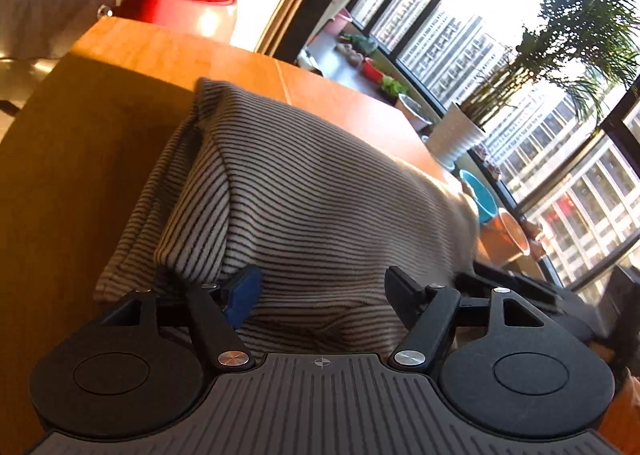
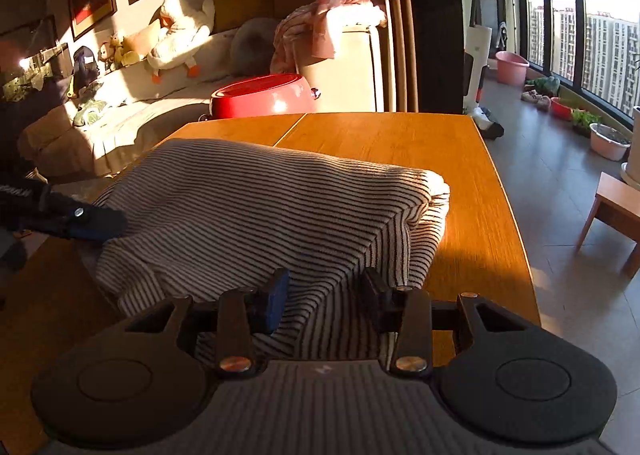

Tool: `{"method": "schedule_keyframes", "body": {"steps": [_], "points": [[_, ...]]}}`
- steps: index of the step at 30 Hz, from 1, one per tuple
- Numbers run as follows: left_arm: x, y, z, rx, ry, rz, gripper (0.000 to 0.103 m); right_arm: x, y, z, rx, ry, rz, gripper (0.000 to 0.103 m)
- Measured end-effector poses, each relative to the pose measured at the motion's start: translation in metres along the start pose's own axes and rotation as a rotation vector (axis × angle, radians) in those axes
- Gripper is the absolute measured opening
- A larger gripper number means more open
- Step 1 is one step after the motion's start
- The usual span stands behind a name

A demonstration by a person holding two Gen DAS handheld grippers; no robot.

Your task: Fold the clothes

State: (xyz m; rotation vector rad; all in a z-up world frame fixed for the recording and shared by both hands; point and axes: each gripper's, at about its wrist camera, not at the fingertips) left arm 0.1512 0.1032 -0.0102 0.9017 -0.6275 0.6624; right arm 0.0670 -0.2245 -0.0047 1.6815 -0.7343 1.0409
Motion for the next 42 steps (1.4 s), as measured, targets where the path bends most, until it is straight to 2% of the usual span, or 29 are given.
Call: {"method": "schedule_keyframes", "body": {"steps": [4,7,8,9,11,14,16,19,23,28,32,35,38,42], "points": [[0.01,-0.01,-0.001,0.038,-0.001,0.044,0.089,-0.011,0.027,-0.029,0.122,0.005,-0.036,0.052],[0.014,-0.006,0.006,0.056,-0.007,0.043,0.09,-0.009,0.042,-0.044,0.205,0.022,-0.05,0.057],[0.014,-0.002,0.009,0.051,-0.011,0.044,0.09,-0.004,0.046,-0.044,0.208,0.025,-0.029,0.059],[0.014,0.004,0.013,0.045,-0.024,0.047,0.091,0.001,0.049,-0.043,0.209,0.028,-0.007,0.062],[0.012,0.015,0.022,0.031,-0.057,0.054,0.091,0.014,0.051,-0.035,0.156,0.043,0.062,0.079],[0.002,0.027,0.04,-0.02,-0.094,0.039,0.091,0.028,0.037,-0.022,0.025,0.098,0.138,0.088],[-0.008,0.028,0.052,-0.07,-0.1,-0.009,0.09,0.03,0.018,-0.012,-0.063,0.138,0.129,0.089],[-0.023,0.024,0.062,-0.13,-0.091,-0.089,0.089,0.023,-0.012,0.0,-0.157,0.165,0.034,0.089],[-0.027,0.006,0.05,-0.093,-0.073,-0.116,0.088,0.01,-0.011,0.011,-0.158,0.11,0.008,0.091],[-0.014,-0.01,0.032,-0.066,-0.035,-0.065,0.085,-0.003,0.012,-0.002,-0.148,0.112,-0.013,0.091],[-0.011,-0.02,0.036,-0.011,-0.143,0.006,0.085,-0.016,0.031,-0.018,-0.1,0.069,-0.03,0.098],[-0.012,-0.023,0.039,-0.009,-0.175,0.028,0.085,-0.024,0.039,-0.028,-0.036,0.018,-0.047,0.101],[-0.013,-0.013,0.046,-0.012,-0.189,0.028,0.089,-0.015,0.042,-0.034,-0.032,0.054,-0.001,0.103],[-0.011,0.012,0.053,-0.059,-0.217,0.068,0.095,-0.004,0.046,-0.042,-0.027,0.102,0.059,0.103]]}}
Point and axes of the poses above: each gripper's, at about its wrist camera, not at the fingertips, and y roughly against the way its jaws point, z to its right, x to its top, and after that the axes turned 11 degrees about z, right-handed
